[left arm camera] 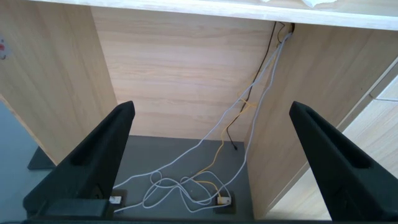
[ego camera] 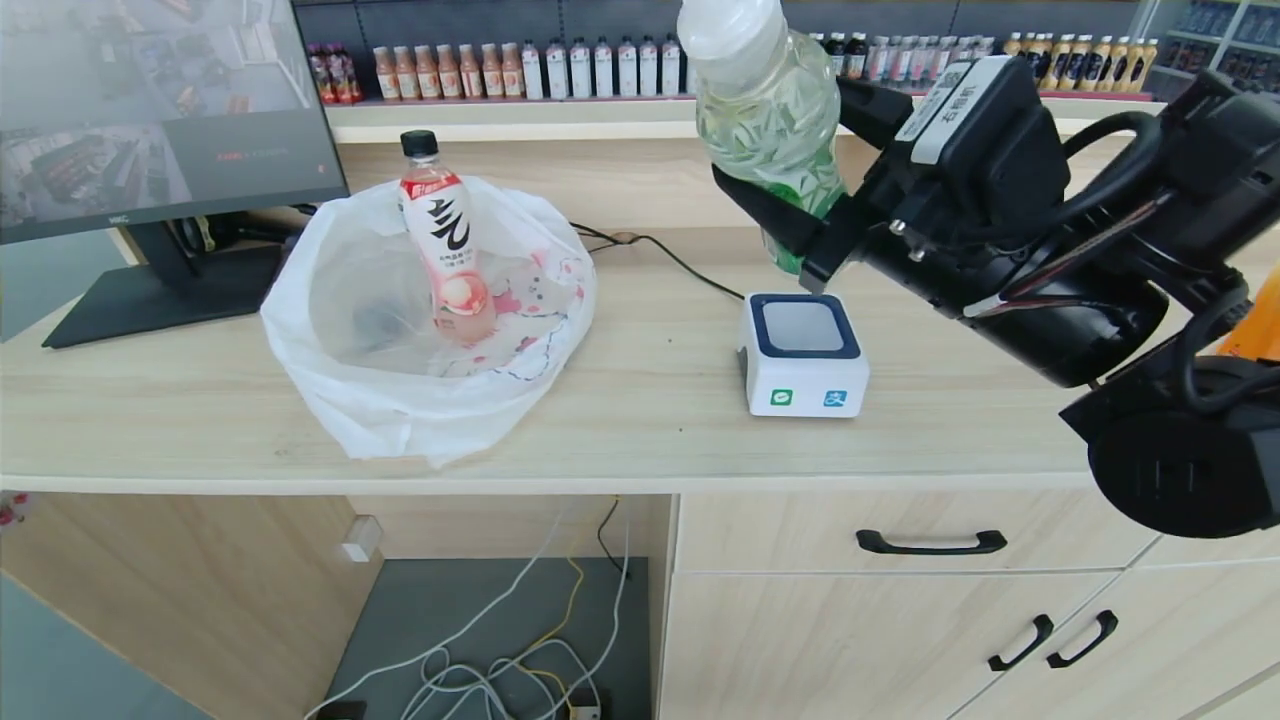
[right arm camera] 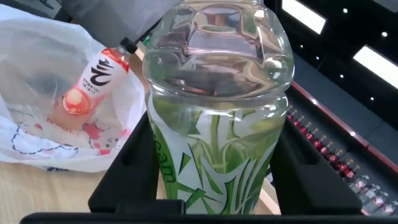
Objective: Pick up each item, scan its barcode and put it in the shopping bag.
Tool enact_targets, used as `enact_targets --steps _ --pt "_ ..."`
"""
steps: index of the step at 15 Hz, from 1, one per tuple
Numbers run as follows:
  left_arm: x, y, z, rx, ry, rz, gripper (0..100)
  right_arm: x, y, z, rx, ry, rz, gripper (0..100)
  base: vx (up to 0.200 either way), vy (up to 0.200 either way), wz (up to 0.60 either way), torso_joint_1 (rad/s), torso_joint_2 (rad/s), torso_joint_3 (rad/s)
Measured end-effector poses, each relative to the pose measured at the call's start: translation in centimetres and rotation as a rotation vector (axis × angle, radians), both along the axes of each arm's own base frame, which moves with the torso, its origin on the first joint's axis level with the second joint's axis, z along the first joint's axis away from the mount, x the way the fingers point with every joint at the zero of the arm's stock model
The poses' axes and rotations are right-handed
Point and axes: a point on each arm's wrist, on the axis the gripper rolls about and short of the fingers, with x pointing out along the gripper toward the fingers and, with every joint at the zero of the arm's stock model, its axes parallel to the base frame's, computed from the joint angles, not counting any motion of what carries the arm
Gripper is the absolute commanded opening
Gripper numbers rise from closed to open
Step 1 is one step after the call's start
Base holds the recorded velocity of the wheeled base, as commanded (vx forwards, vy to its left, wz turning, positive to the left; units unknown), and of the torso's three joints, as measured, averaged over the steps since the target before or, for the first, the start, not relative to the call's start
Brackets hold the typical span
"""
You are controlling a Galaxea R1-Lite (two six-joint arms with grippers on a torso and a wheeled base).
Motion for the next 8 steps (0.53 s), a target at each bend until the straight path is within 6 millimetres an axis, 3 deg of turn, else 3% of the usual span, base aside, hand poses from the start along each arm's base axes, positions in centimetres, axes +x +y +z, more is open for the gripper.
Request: enact_targets --steps 8 --pt "0.0 0.0 0.0 0.001 0.000 0.000 100 1.5 -1.3 -3.1 -0.187 -0.050 0.110 0 0.000 0.000 0.00 0.000 0.00 0.000"
